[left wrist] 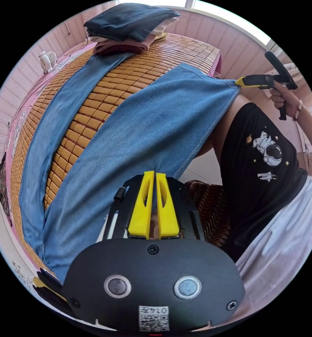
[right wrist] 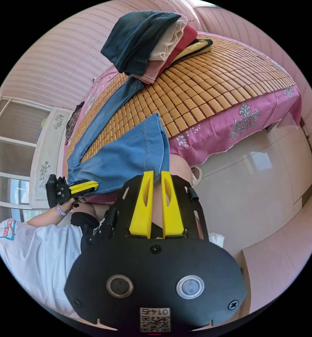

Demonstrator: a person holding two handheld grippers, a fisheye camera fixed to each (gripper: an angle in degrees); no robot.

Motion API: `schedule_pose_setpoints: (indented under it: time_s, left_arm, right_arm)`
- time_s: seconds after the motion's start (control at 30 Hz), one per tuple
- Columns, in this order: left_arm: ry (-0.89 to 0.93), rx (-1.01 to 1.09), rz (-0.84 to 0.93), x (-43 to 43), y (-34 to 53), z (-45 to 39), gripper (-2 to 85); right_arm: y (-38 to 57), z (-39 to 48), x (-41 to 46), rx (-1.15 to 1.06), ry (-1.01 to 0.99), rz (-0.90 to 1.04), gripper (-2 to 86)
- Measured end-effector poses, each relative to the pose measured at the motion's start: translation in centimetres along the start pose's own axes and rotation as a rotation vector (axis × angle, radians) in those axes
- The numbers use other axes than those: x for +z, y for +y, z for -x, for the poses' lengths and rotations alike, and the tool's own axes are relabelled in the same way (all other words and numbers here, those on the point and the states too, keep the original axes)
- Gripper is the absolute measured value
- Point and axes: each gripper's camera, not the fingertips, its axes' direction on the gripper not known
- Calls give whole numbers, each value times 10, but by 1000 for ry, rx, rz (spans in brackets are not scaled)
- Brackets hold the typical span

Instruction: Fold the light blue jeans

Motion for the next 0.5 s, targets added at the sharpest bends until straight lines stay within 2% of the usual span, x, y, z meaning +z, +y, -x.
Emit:
schedule_pose_setpoints:
  time_s: [0.1, 0.17, 0.27, 0.4, 0.47, 0.5]
  left_arm:
    - [4, 39, -8, -5, 7, -2, -10]
    - [20, 43, -29, -12, 14, 0, -10]
    - [47, 38, -71, -24, 30, 6, -10]
    - [84, 1, -98, -32, 51, 15, -10]
    - [95, -17, -100, -33, 58, 18, -10]
    - [99, -26, -97, -33, 62, 20, -10]
  right_arm:
    - [7, -15, -1, 92, 14, -28, 74]
    - [13, -30, -7, 179, -67, -85, 120]
    - [17, -49, -8, 252, -187, -113, 135]
    - [15, -56, -2, 259, -257, -73, 105]
    - [16, -56, -6, 227, -215, -71, 37]
    - [16, -56, -7, 216, -221, -67, 32]
